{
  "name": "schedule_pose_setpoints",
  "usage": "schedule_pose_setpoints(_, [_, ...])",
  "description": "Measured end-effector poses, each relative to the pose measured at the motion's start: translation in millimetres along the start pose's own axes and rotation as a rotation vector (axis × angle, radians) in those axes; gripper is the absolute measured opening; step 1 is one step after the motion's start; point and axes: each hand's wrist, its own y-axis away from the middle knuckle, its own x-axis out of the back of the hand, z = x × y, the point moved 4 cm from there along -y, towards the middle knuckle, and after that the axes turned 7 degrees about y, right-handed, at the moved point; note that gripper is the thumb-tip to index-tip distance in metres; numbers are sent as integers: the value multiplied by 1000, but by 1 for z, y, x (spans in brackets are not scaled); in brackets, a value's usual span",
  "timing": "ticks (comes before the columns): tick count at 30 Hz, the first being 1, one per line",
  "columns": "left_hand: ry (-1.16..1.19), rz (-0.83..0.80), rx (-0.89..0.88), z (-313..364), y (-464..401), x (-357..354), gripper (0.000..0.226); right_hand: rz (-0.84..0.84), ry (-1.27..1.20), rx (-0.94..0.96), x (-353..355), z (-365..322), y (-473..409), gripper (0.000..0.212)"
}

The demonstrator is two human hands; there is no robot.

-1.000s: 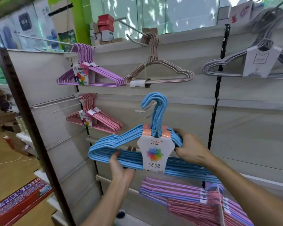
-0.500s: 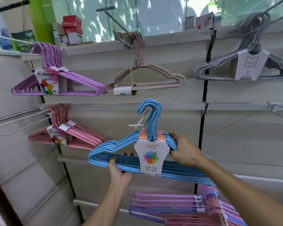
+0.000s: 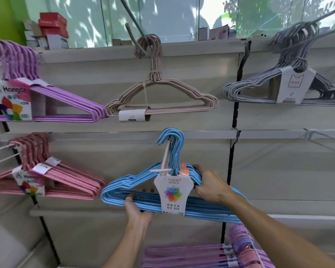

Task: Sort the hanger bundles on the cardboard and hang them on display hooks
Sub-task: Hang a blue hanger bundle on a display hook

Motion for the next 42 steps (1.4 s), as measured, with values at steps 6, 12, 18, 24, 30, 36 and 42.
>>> schedule_pose_setpoints(6, [-44, -20, -18, 0, -28, -2, 22, -2, 65, -10, -11, 4, -15, 69])
schedule_pose_setpoints(12, [-81, -55, -26, -1, -41, 3, 27, -13, 153, -32, -21, 10, -21, 81])
schedule_pose_setpoints(18, [-92, -6, 20, -2, -40, 10, 37, -10, 190, -42, -27, 13, -23, 82])
schedule_pose_setpoints(24, [-166, 49, 75, 7, -28, 13, 32, 1, 245, -80, -28, 10, -20, 88])
schedule_pose_setpoints(30, [-279, 89, 101, 10, -18, 20, 22, 14, 311, -71, -26, 7, -14, 84])
schedule_pose_setpoints(36, [-322, 95, 187, 5, 17, 27, 25, 23, 287, -105, -13, 11, 19, 81])
schedule_pose_setpoints(42, [-425, 84, 201, -23, 65, 24, 17, 177, 169, -76, 28, 10, 75, 56])
